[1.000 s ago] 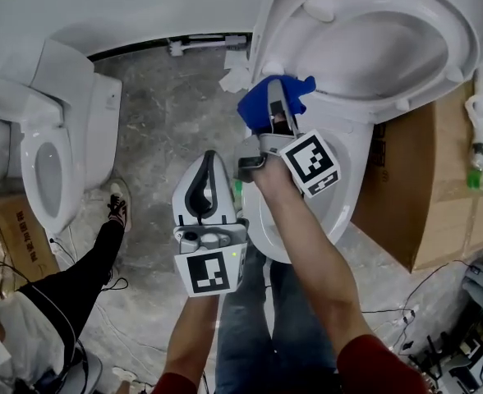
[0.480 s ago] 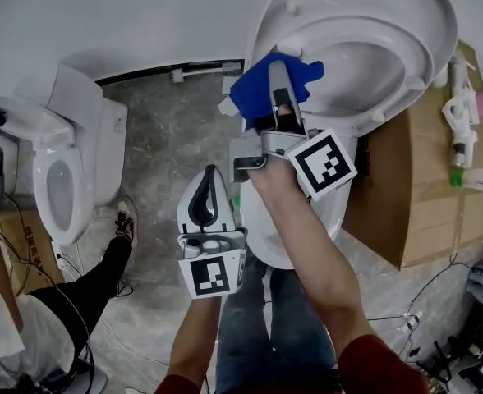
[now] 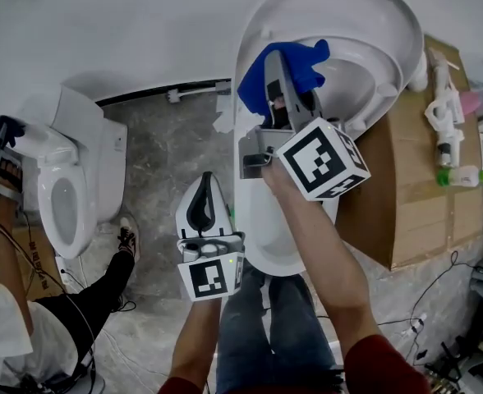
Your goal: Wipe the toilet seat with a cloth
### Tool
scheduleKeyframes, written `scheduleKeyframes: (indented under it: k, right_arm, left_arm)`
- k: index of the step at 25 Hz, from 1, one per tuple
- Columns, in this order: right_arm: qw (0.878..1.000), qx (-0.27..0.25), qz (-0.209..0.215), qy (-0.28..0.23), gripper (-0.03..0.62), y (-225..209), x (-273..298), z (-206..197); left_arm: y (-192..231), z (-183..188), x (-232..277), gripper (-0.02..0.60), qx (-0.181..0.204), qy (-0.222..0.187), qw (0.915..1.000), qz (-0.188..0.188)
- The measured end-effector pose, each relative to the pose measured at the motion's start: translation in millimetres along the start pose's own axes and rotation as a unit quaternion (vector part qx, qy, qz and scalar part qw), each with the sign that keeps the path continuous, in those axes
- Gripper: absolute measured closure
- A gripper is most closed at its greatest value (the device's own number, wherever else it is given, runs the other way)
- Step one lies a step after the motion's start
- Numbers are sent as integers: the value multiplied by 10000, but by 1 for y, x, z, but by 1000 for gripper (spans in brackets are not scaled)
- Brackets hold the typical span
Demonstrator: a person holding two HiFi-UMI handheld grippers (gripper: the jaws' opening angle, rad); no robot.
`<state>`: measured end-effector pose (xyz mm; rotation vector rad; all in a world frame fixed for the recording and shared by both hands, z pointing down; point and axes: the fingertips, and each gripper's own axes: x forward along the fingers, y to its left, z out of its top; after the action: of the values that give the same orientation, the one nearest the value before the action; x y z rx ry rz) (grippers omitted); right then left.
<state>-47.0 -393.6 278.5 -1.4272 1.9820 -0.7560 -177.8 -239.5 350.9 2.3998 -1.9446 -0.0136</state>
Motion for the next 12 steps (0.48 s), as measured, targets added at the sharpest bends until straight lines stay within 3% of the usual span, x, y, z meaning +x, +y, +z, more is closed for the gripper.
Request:
scheduleKeyframes:
  k: [2,4,6,8,12]
  right_arm:
    - [9904,-1301,-165,430,536,1,1,0]
    - [9623,-2598,-334,733,534,5,0,0]
    - [9319,-3513,-418,797,534,8,-2,4]
    - [9166,-3904,-480,710,536,6,-6,14]
    - [9171,-3865,-771,594,534,-22,-14,47]
  left_arm:
    - [-7,2,1,565,-4,-23,10000,-37]
    - [-15,2,3,565,-10,-37,10000,-85]
    - [-24,0,4,565,-28,-14,9999,-121]
    - [-32,-2,5,565,-38,4,9999,-167]
    - [-50,-4,9,566,-16,41,9996,-264]
